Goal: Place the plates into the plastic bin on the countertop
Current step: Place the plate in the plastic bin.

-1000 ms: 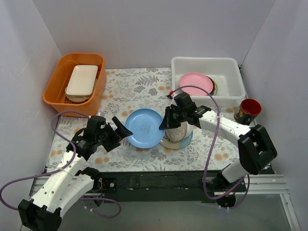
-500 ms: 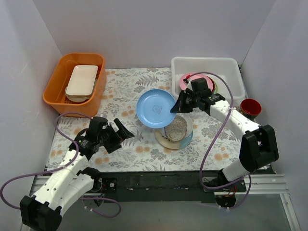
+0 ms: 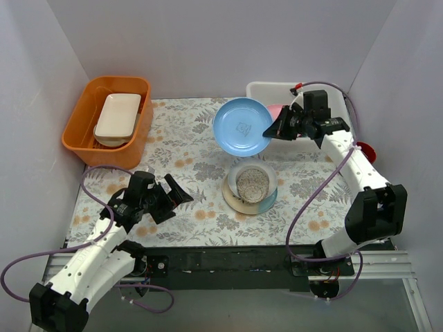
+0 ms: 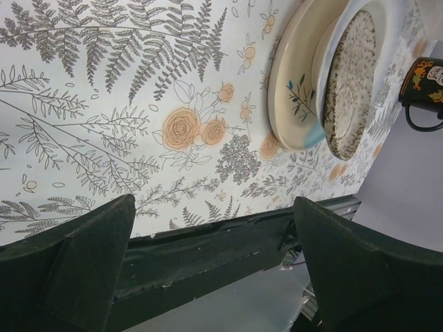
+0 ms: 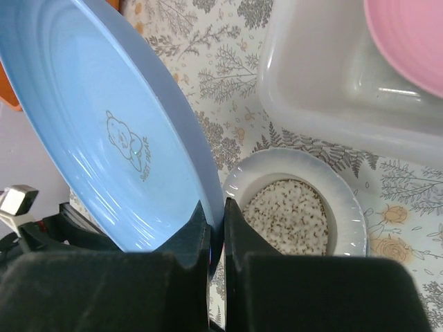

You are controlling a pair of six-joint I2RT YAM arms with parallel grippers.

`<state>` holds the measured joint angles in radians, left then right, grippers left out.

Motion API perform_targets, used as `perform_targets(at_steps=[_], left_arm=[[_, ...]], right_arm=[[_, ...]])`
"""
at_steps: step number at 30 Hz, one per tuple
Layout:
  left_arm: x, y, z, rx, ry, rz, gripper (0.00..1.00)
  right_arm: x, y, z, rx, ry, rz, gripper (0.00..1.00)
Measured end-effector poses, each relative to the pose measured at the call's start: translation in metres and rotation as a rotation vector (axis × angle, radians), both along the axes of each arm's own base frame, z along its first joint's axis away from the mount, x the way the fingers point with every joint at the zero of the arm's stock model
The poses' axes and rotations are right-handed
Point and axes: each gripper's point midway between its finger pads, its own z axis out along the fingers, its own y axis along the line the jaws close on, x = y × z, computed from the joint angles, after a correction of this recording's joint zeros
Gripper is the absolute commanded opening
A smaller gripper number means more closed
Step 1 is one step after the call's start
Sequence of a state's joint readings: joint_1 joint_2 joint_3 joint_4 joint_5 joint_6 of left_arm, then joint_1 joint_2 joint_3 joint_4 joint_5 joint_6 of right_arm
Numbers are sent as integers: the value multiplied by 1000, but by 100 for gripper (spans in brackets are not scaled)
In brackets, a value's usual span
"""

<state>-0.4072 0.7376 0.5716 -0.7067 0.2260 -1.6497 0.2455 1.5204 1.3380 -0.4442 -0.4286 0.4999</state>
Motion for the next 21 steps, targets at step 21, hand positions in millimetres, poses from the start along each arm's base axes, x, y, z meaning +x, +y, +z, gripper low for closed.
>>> perform_targets(at_steps=[21], left_arm=[[-6, -7, -17, -28, 47, -29, 98]], right_arm=[[63, -78, 18, 36, 20, -172, 1]])
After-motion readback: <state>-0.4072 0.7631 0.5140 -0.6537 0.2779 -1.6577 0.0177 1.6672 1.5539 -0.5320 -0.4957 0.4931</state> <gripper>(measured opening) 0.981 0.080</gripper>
